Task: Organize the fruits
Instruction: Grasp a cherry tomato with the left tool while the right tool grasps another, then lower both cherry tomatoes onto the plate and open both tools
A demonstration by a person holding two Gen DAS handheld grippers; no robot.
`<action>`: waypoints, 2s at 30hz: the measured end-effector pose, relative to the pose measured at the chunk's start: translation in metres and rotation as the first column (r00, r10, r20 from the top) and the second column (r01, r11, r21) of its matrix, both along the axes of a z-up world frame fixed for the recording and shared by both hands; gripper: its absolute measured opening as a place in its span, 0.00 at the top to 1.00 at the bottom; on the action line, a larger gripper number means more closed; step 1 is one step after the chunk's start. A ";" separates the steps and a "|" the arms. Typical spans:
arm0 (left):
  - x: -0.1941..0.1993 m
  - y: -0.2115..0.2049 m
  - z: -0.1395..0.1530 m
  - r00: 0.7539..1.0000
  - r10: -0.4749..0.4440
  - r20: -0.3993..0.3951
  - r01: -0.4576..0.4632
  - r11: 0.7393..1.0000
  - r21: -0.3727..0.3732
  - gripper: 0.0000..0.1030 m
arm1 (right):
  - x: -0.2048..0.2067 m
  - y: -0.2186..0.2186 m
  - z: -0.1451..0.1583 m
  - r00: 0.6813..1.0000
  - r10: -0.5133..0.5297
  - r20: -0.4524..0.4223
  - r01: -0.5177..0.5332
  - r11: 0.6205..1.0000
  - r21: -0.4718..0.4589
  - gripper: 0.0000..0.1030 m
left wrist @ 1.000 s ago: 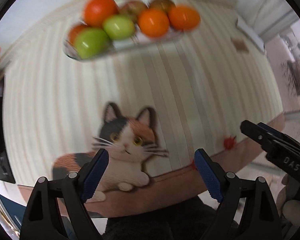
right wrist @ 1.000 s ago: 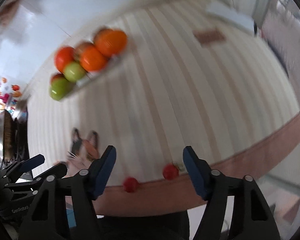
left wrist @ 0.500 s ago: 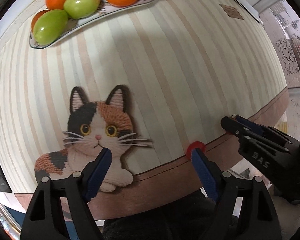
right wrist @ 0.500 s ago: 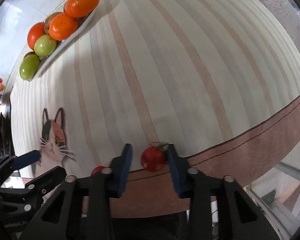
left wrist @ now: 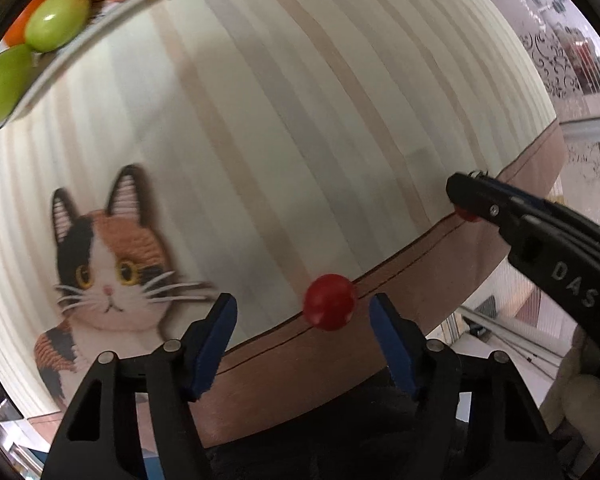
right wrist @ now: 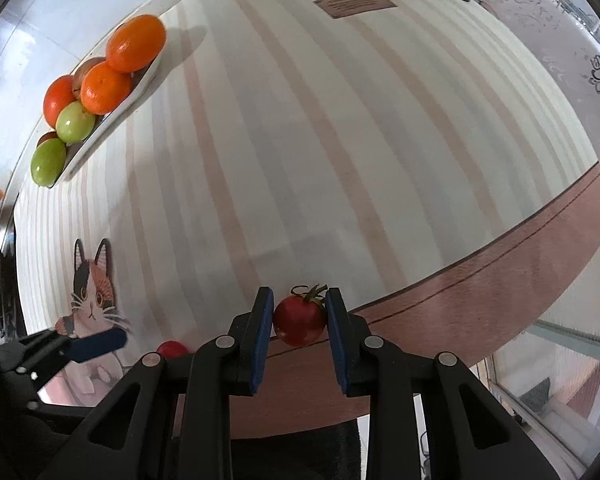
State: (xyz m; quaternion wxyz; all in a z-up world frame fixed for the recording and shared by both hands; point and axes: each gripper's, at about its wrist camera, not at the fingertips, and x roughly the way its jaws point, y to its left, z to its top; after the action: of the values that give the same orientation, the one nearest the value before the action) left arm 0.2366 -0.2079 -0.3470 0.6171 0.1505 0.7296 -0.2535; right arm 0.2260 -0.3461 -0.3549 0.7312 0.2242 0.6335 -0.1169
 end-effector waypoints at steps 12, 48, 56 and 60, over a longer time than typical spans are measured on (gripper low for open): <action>0.004 -0.030 0.001 0.999 -0.045 0.010 0.045 0.999 -0.007 0.74 | 0.000 -0.004 -0.004 1.000 -0.011 -0.007 0.011 1.000 0.008 0.72; 0.179 0.116 0.079 0.856 0.498 0.138 -0.458 0.855 -0.242 0.76 | 0.200 0.108 0.042 0.899 0.248 0.362 -0.317 0.938 0.144 0.72; 0.203 0.115 0.057 0.850 0.519 0.096 -0.486 0.840 -0.240 0.75 | 0.226 0.121 0.020 0.882 0.298 0.366 -0.359 0.927 0.110 0.72; 0.207 0.112 0.055 0.850 0.512 0.119 -0.477 0.847 -0.235 0.75 | 0.230 0.120 0.012 0.875 0.293 0.386 -0.359 0.927 0.110 0.72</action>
State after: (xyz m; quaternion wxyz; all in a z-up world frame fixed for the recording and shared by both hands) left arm 0.4435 -0.0954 -0.2923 0.7358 -0.0829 0.6571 -0.1415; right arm 0.4555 -0.2257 -0.3426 0.8216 0.1961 0.5241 0.1088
